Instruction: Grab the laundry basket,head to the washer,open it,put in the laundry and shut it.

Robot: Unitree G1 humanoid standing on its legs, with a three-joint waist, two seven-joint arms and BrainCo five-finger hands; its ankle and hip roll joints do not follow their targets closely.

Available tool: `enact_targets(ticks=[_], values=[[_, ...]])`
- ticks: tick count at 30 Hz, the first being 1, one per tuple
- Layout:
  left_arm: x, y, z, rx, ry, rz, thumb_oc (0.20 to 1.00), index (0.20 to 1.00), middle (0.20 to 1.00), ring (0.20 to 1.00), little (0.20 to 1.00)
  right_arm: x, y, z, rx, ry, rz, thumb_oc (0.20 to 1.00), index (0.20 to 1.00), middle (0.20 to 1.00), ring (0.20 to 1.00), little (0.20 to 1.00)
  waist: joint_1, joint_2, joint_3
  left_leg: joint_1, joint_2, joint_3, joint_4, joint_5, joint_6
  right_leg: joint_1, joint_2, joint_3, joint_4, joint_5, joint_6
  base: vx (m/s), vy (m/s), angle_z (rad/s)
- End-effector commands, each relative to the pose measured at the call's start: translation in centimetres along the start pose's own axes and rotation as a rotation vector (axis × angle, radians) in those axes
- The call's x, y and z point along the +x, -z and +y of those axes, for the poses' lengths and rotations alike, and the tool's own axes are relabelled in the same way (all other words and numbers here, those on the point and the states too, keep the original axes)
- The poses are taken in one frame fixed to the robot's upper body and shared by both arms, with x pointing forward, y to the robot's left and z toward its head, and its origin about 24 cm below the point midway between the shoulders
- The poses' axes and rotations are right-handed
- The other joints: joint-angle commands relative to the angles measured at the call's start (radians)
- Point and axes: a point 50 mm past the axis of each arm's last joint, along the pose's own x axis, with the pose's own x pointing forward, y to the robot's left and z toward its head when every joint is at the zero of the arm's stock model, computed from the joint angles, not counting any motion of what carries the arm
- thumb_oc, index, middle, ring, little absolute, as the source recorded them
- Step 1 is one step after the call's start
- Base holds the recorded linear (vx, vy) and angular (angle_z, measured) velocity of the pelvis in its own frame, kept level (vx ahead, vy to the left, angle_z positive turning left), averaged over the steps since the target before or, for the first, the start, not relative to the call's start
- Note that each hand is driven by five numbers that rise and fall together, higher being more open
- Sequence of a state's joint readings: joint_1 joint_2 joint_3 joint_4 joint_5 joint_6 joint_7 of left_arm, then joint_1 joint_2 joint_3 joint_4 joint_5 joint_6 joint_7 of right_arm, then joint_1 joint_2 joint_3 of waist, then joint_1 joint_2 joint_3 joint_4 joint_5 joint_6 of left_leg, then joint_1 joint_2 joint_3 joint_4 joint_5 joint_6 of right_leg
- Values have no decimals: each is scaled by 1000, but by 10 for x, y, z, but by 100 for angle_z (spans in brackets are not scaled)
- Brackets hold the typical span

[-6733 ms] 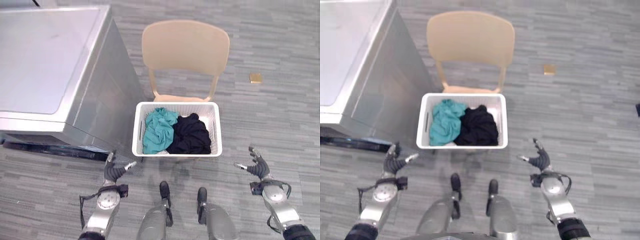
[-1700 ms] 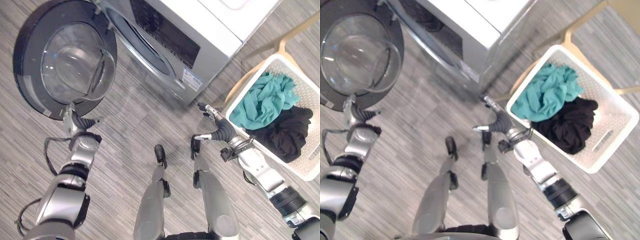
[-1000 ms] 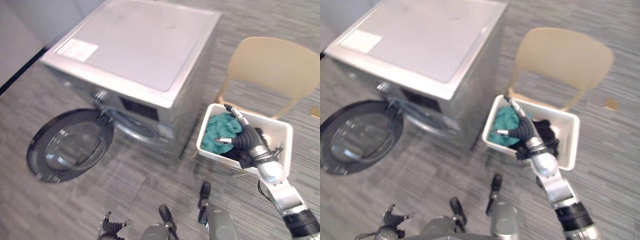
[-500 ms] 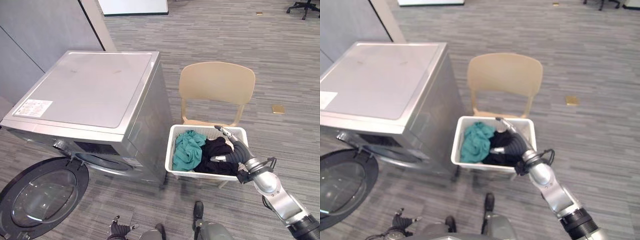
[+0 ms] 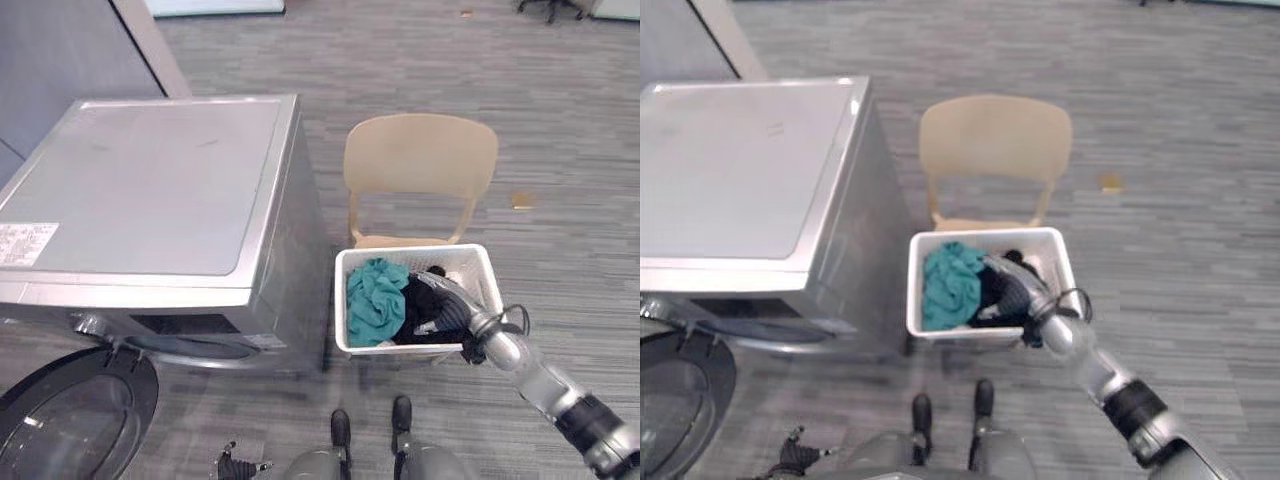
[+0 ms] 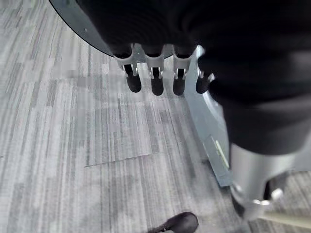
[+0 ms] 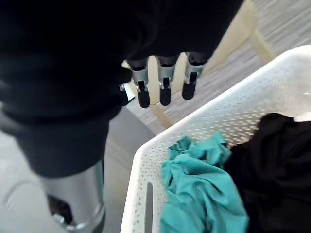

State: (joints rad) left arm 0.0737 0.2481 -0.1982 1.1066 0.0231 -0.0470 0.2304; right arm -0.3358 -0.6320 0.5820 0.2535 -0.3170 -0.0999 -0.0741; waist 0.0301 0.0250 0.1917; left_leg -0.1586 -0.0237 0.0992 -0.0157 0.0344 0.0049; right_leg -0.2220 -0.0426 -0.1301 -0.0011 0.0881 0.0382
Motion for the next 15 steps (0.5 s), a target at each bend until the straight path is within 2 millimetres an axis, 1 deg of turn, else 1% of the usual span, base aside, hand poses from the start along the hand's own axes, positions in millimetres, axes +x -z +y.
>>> enact_targets(ticks=[1,2,3,5,7,12,15], values=[[9,-32,24,21,-77,-113,1000,1000,1000,1000,1000,36,-33,-34,-119,111,-122,1000,1000,1000,1000,1000,58,-28,88,-41,21,-15,87,-61,-26,39,-57,28,67,-102,92,-105,53,15],[9,-32,24,19,-78,-113,1000,1000,1000,1000,1000,36,-34,-34,-120,112,-124,1000,1000,1000,1000,1000,57,-29,87,-44,21,-15,88,-61,-26,36,-57,28,68,-102,92,-70,55,11],[9,-37,26,19,-85,-130,1000,1000,1000,1000,1000,42,-33,-36,-153,110,-111,1000,1000,1000,1000,1000,66,-28,98,-59,19,-18,87,-55,-25,21,-61,25,68,-96,93,-33,33,21],[10,-48,28,8,-93,-171,1000,1000,1000,1000,1000,51,-34,-44,-186,123,-100,1000,1000,1000,1000,1000,77,-27,116,-97,14,-25,86,-43,-26,-14,-66,18,71,-88,93,-52,40,19],[10,-56,30,-7,-103,-199,1000,1000,1000,1000,1000,57,-30,-53,-215,142,-67,1000,1000,1000,1000,1000,89,-28,135,-127,11,-34,88,-34,-27,-37,-71,12,72,-82,93,-47,26,11],[9,-78,30,-34,-103,-287,1000,1000,1000,1000,1000,68,-14,-79,-273,209,42,1000,1000,1000,1000,1000,119,-23,188,-214,2,-54,100,-17,-32,-108,-80,-6,71,-68,95,-60,9,16],[8,-93,31,-45,-103,-336,1000,1000,1000,1000,1000,68,-1,-96,-312,253,110,1000,1000,1000,1000,1000,133,-23,211,-269,-4,-67,103,-3,-36,-153,-84,-20,68,-57,98,-49,-12,15]])
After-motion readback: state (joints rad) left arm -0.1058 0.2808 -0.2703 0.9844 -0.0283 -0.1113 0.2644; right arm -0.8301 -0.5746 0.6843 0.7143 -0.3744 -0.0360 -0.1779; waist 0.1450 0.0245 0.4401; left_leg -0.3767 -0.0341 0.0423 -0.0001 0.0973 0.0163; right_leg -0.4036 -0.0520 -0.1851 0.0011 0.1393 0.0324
